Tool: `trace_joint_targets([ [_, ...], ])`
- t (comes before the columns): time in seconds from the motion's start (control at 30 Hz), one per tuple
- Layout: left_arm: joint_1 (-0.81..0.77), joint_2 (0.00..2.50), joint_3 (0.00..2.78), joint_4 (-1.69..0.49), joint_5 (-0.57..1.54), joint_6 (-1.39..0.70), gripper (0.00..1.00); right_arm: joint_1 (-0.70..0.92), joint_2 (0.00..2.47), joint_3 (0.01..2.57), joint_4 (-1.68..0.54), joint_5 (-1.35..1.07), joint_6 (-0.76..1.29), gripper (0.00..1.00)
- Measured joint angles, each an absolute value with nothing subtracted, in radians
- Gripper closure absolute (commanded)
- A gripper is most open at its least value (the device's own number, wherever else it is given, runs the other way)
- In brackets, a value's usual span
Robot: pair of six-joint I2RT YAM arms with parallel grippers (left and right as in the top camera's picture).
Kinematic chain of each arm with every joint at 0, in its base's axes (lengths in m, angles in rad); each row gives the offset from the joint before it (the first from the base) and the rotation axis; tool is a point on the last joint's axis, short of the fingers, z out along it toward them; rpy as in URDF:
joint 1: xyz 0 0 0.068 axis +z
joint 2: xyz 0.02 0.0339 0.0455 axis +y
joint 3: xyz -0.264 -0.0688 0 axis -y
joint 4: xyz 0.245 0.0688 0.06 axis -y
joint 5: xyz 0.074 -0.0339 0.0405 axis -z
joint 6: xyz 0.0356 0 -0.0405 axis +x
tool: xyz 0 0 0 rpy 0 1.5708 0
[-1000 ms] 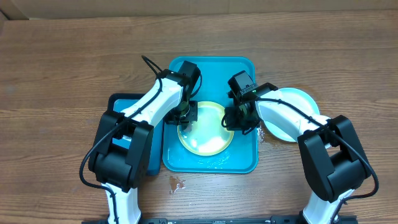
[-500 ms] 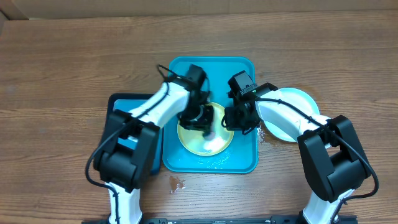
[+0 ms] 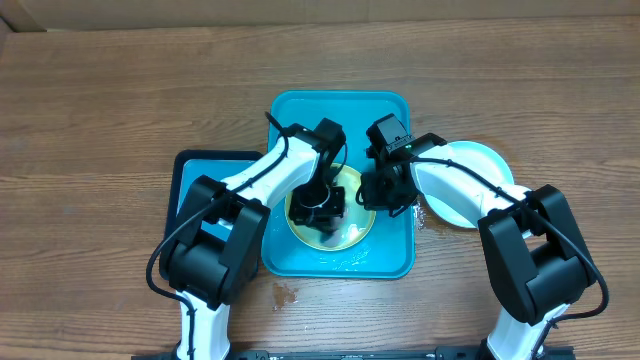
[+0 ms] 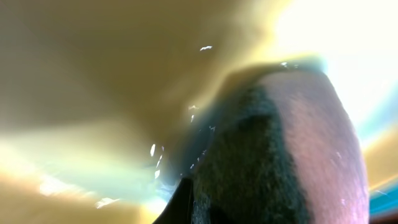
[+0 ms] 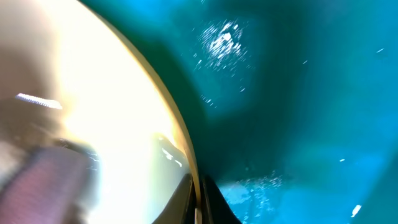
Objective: Clean dirty plates on tray and stack at the side
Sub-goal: 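Scrub the yellow plate with the sponge in the left gripper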
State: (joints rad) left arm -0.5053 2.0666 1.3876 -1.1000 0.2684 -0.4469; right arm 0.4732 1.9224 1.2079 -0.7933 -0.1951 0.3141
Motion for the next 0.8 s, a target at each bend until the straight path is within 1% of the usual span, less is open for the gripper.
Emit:
trace_joint_targets([
  [0.17,-0.469,2.062,1.391,-1.170,0.075,-0.505,0.96,0.478,1.923,1.208,-0.794,-0.196,0.315,0.96],
  [0.47,-0.464,2.074,1.439,-1.206,-0.169,-0.561,0.96,0.499,1.929,1.208,-0.782,-0.258,0.321,0.96],
  [0.63,-0.456,2.086,1.464,-1.170,-0.164,-0.564,0.96,0.499,1.929,1.208,-0.784,-0.256,0.321,0.96],
  [0.8,-0.421,2.077,1.453,-1.032,0.000,-0.558,0.96,0.482,1.929,1.208,-0.798,-0.230,0.329,0.96],
])
